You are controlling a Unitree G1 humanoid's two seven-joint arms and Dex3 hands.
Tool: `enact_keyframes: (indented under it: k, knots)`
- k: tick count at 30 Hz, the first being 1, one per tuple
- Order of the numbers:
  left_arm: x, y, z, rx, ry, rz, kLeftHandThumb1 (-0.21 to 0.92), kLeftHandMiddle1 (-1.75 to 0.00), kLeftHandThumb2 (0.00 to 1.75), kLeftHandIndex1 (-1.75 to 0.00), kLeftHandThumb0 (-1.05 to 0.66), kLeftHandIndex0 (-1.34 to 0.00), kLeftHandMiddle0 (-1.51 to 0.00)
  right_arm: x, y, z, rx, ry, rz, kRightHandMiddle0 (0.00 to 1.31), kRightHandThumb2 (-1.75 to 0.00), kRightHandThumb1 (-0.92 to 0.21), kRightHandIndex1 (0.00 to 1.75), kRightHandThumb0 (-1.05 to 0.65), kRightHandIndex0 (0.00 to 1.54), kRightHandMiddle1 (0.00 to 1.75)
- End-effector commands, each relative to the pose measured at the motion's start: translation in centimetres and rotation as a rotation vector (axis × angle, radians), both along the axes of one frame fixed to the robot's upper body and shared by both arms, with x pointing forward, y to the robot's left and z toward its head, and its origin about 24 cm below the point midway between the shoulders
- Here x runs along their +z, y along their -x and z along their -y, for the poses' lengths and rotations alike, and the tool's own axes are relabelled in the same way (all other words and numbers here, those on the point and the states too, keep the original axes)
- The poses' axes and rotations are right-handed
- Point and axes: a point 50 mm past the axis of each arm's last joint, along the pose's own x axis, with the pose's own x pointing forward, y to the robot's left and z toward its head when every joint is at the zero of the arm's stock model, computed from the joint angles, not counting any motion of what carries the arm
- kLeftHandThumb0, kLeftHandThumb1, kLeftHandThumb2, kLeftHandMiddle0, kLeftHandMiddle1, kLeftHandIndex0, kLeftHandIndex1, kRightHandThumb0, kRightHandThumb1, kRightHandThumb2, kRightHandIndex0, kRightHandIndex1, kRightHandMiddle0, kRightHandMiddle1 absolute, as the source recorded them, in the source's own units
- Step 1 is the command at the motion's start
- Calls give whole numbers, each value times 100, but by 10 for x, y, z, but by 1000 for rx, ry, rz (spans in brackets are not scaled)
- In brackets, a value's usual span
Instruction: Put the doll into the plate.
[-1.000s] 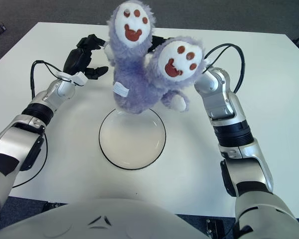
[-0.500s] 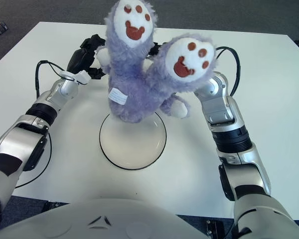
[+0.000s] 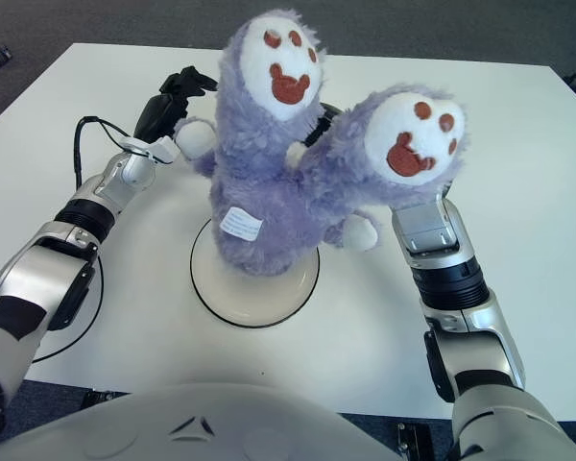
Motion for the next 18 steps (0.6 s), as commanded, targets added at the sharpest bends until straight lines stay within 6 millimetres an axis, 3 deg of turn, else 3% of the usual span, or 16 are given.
enact_keyframes:
  k: [1, 18]
  knots:
    - [-2, 1, 1, 7, -11, 2, 85, -124, 67, -125, -51, 0, -11, 0, 5, 3, 8, 13, -4, 61, -164, -2, 168, 0, 85, 175]
    - [-4, 1, 6, 8, -47, 21, 77, -127, 78, -127, -48, 0, -12, -3, 12, 4, 13, 86, 30, 59, -161, -5, 168, 0, 83, 175]
